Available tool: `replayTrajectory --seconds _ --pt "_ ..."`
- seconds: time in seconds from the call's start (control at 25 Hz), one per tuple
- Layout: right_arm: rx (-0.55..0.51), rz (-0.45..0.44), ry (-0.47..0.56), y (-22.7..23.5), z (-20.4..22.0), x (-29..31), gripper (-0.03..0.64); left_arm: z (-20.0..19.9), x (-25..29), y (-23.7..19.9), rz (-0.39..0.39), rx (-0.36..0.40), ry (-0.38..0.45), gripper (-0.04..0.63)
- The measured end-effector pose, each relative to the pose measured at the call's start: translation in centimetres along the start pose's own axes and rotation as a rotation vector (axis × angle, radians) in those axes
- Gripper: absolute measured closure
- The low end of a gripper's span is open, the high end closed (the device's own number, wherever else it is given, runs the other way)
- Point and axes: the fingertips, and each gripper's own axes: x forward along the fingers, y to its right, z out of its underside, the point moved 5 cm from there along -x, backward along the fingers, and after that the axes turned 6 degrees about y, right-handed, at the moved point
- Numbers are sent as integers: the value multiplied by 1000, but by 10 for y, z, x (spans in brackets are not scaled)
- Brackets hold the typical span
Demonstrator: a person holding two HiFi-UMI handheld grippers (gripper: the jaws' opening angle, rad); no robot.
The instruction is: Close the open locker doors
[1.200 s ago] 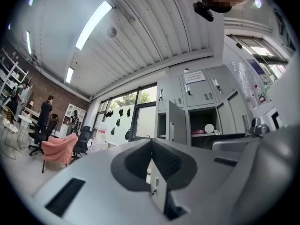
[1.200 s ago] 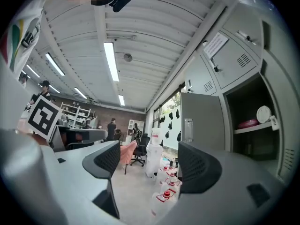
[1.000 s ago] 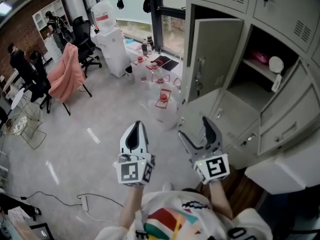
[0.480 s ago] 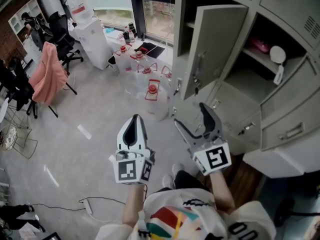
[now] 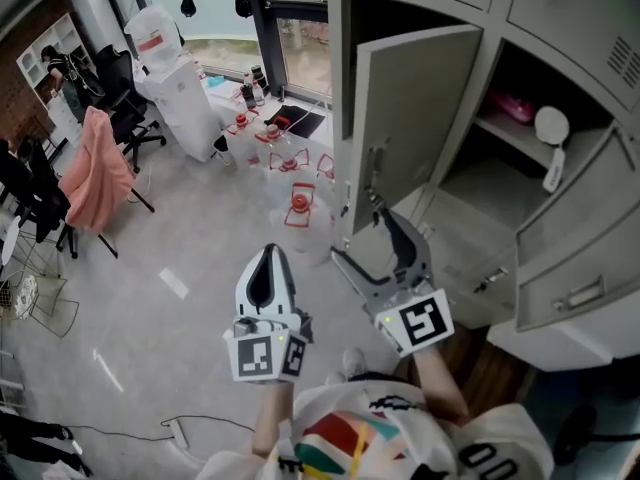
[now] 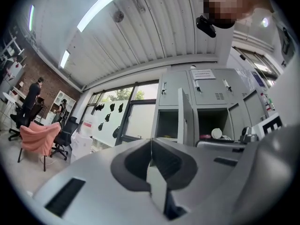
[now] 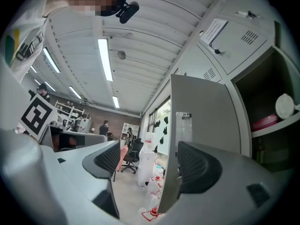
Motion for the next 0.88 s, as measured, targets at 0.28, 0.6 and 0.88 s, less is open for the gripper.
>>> replayTrajectory --seconds 0.28,0.6,0.88 --pt "32 -73 69 34 -20 24 264 1 35 21 24 18 28 588" --pt "57 -123 60 40 -18 46 264 10 53 25 17 23 4 588" --pt "65 -144 55 40 -11 63 264 18 72 17 30 13 -12 588"
